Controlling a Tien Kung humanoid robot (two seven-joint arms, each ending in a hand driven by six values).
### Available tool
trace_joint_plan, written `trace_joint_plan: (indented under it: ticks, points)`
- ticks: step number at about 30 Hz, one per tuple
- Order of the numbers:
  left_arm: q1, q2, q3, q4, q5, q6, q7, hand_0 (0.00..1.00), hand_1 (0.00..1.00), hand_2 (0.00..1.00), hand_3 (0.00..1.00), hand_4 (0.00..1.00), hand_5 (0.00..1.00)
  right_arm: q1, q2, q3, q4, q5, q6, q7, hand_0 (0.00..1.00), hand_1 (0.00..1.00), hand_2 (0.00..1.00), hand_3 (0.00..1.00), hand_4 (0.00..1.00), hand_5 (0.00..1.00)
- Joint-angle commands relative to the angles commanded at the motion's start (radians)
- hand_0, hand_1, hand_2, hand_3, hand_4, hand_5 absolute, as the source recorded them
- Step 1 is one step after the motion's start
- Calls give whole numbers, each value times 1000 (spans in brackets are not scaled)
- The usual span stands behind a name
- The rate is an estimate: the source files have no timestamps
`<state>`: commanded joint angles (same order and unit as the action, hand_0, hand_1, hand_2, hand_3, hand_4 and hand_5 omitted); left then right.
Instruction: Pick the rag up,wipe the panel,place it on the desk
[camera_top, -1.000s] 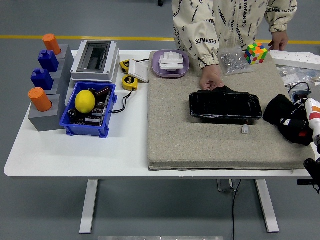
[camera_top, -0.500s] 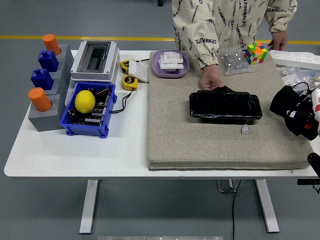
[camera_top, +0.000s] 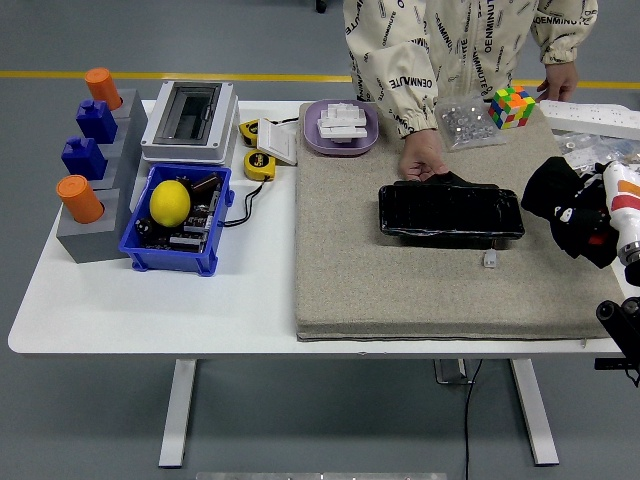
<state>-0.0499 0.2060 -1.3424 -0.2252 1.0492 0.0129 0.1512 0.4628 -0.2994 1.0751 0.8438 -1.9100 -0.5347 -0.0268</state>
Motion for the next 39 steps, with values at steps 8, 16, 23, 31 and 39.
trace_joint_plan:
  ticks: [8, 16, 23, 31, 39]
  points:
    - [-2, 3, 7, -2, -2, 0, -1, 604, 637, 638, 560, 632, 444, -1, 12, -13, 16, -4, 1, -13, 137, 222, 296, 362, 857, 37]
    - [0, 2, 9, 0, -4, 0, 0, 604, 636, 636, 560, 632, 445, -8, 42, -33, -12, 3, 1, -12, 138, 220, 294, 358, 848, 35]
    - [-4, 3, 7, -1, -2, 1, 0, 605, 636, 636, 560, 632, 448, 22, 67, -76, -7, 4, -2, -15, 138, 221, 293, 358, 844, 29]
    - [-7, 3, 6, 0, -3, 1, 0, 606, 636, 637, 560, 632, 448, 67, 93, -142, 3, 8, -3, -18, 139, 221, 293, 358, 841, 26]
    - [-10, 2, 4, 0, -3, 0, 0, 605, 636, 637, 561, 632, 449, 89, 127, -198, 3, 16, -4, -17, 139, 221, 293, 358, 841, 26]
